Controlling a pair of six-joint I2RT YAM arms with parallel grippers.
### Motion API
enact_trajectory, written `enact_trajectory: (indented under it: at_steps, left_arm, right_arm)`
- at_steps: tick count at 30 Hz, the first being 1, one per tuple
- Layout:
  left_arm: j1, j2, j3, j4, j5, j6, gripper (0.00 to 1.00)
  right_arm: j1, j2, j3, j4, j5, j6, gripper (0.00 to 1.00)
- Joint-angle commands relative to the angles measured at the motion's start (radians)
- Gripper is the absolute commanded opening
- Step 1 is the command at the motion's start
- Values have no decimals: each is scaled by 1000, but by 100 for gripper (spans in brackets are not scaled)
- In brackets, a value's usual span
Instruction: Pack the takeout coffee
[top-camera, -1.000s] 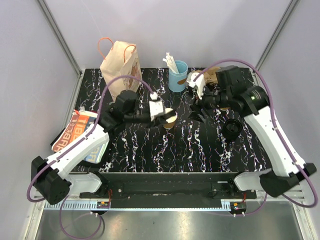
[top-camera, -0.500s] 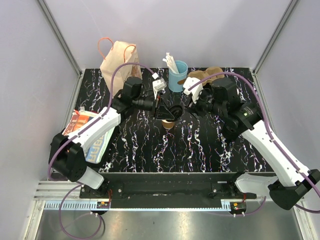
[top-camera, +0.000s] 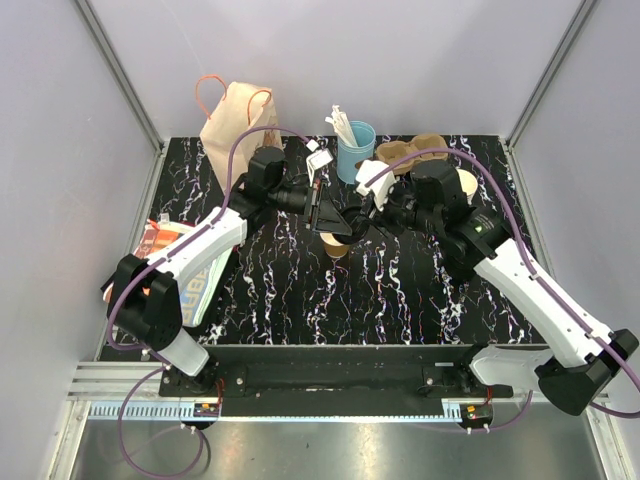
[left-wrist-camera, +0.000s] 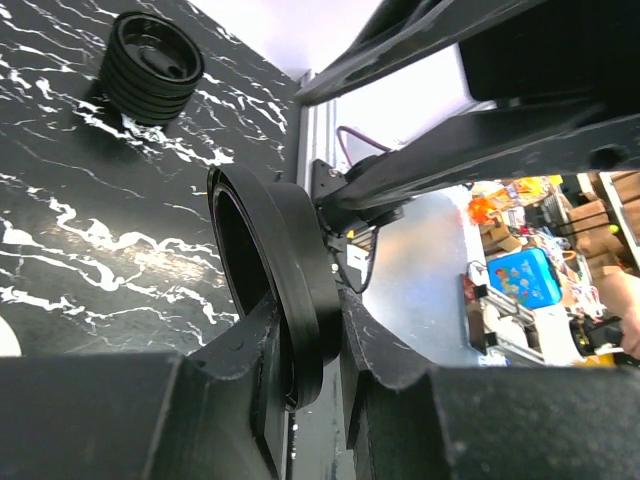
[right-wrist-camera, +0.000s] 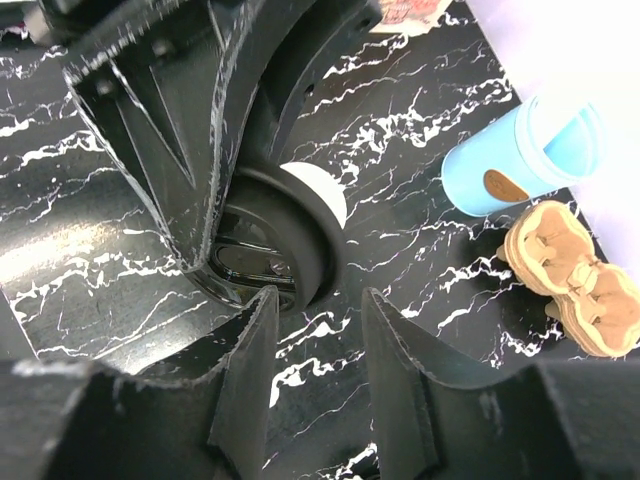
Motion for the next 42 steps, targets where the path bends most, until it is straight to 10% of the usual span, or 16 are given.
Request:
enact_trajectory:
  at_steps: [1,16,30,36,42]
  left_arm:
    - [7,1,42,90,55,-64,17]
    - [5,5,30,125,62,-93,17]
    - [7,-1,19,125,58,-87,18]
    - [7,-1,21,125,62,-88,30]
    - [25,-30,18,116,41,-59,62]
  right_arm:
    - [14,-2,-12,38,-6,-14,43]
    - [35,29,-27,75,6,-5,37]
    - [35,40,-12,75,20,-8,10]
    - [37,43,-15,74,19,-7,0]
    - [37,27,-6,54,20,1,0]
